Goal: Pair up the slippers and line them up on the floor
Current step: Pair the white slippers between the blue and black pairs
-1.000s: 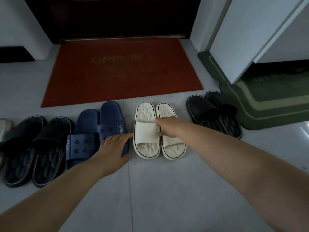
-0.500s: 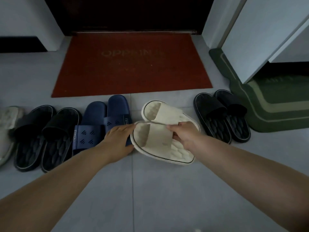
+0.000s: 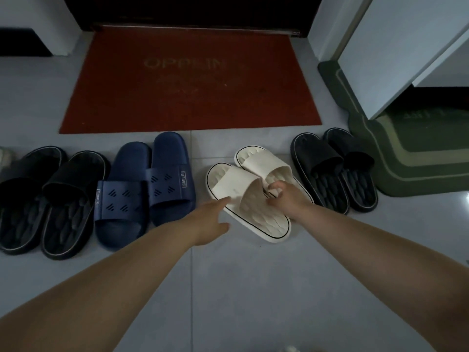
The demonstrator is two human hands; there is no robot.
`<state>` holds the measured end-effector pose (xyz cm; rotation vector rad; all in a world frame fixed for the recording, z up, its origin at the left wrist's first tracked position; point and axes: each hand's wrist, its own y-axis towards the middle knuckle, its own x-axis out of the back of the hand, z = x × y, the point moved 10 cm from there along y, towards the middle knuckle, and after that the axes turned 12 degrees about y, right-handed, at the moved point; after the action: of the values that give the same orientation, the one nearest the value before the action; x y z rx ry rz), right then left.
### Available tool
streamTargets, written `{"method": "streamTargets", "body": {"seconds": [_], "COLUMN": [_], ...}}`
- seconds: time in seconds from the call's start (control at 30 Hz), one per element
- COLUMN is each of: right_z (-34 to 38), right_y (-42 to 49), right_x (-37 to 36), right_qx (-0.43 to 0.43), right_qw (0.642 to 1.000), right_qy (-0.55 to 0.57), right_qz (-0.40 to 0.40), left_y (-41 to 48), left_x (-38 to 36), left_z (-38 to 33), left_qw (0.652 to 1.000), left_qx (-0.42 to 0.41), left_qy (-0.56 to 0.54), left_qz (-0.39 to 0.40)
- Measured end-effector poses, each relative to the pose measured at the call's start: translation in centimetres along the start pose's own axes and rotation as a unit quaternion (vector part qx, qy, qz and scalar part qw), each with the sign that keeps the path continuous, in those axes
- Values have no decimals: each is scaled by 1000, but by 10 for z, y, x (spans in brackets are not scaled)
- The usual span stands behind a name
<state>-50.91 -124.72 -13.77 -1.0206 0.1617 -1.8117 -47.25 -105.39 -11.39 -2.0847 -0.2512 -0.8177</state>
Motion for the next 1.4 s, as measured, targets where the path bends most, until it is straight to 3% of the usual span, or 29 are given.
{"method": "streamTargets", "body": {"seconds": [0.2, 0.5, 0.7, 0.87, 0.93, 1.03, 1.27, 1.33, 1.4], "right_z": [16, 27, 26, 25, 29, 32, 24, 18, -1], "right_y": [3, 30, 30, 37, 40, 40, 22, 19, 17], "right_x": [-13, -14, -20, -15, -12, -17, -13, 8, 54], "right_qx": [87, 65, 28, -1, 0, 8, 13, 37, 54], "right_qw": [994, 994, 989, 994, 997, 995, 987, 991, 992], "right_qy": [-38, 20, 72, 38, 21, 20, 92, 104, 89], "right_qz": [52, 82, 127, 99, 75, 97, 131, 76, -69], "left_y": [29, 62, 71, 71, 71, 71, 78, 79, 81], "left_x": [-7, 27, 33, 34, 35, 31, 37, 39, 40], "left_z": [-12, 11, 33, 26, 19, 6, 8, 9, 11], "left_qw": [993, 958, 905, 906, 927, 965, 976, 976, 975], "left_qx": [37, 66, 74, 47, 31, 14, 11, 18, 26], "left_qy": [-99, -248, -394, -387, -326, -195, -148, -148, -151], "left_qz": [-51, -127, -141, -167, -183, -177, -159, -157, -161]}}
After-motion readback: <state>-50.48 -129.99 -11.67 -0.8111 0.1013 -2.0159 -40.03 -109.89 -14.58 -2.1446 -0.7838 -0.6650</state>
